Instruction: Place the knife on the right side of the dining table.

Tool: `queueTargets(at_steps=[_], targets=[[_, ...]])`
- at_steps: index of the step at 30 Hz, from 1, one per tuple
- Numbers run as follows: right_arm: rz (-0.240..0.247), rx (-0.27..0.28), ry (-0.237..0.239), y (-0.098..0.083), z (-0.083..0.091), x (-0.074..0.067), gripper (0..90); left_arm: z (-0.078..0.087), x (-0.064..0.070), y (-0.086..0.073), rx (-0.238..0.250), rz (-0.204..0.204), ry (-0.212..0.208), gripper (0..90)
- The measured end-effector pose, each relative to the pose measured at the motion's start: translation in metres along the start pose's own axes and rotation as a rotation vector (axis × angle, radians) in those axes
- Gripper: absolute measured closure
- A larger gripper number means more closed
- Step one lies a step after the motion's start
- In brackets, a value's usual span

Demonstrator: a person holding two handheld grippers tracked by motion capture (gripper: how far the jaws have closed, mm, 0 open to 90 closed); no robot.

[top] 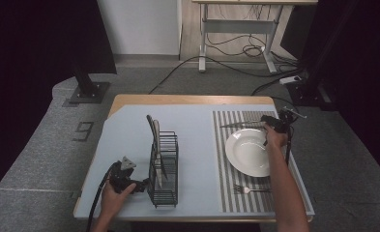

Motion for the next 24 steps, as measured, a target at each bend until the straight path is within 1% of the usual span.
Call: queueTargets(at_steps=[4,8,11,12,13,16,19,24], targets=[[0.003,-0.003,-0.011,-0.0005,-0.0005,0.0010,57.1,0.0000,0.0000,0.0000,0.000,0.000,0.000,0.6],[-0.013,-0.014,-0.025,-0.0018,-0.0015,0.0031,56.4,0.0000,0.0000,0.0000,0.000,0.000,0.000,0.6],[-0.028,-0.036,-0.039,-0.0028,-0.0029,0.0050,55.6,0.0000,0.0000,0.0000,0.000,0.000,0.000,0.6],[-0.028,-0.036,-0.039,-0.0028,-0.0029,0.0050,55.6,0.0000,0.0000,0.0000,0.000,0.000,0.000,0.6],[-0.039,-0.044,-0.045,-0.0032,-0.0038,0.0062,55.5,0.0000,0.0000,0.0000,0.000,0.000,0.000,0.6],[-0.042,-0.048,-0.050,-0.0035,-0.0040,0.0066,55.4,0.0000,0.0000,0.0000,0.000,0.000,0.000,0.6],[-0.060,-0.063,-0.057,-0.0051,-0.0050,0.0082,54.9,0.0000,0.0000,0.0000,0.000,0.000,0.000,0.6],[-0.075,-0.081,-0.063,-0.0064,-0.0058,0.0095,53.2,0.0000,0.0000,0.0000,0.000,0.000,0.000,0.6]])
Point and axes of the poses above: each handheld gripper's, and its own axes: z roughly backward along the jaws, y roughly out of its top, x roughly to its right, the point moved 9 cm from there along -z, roughly forward along the jaws, and after that the axes turned 15 degrees about y, right-handed, at the moved point
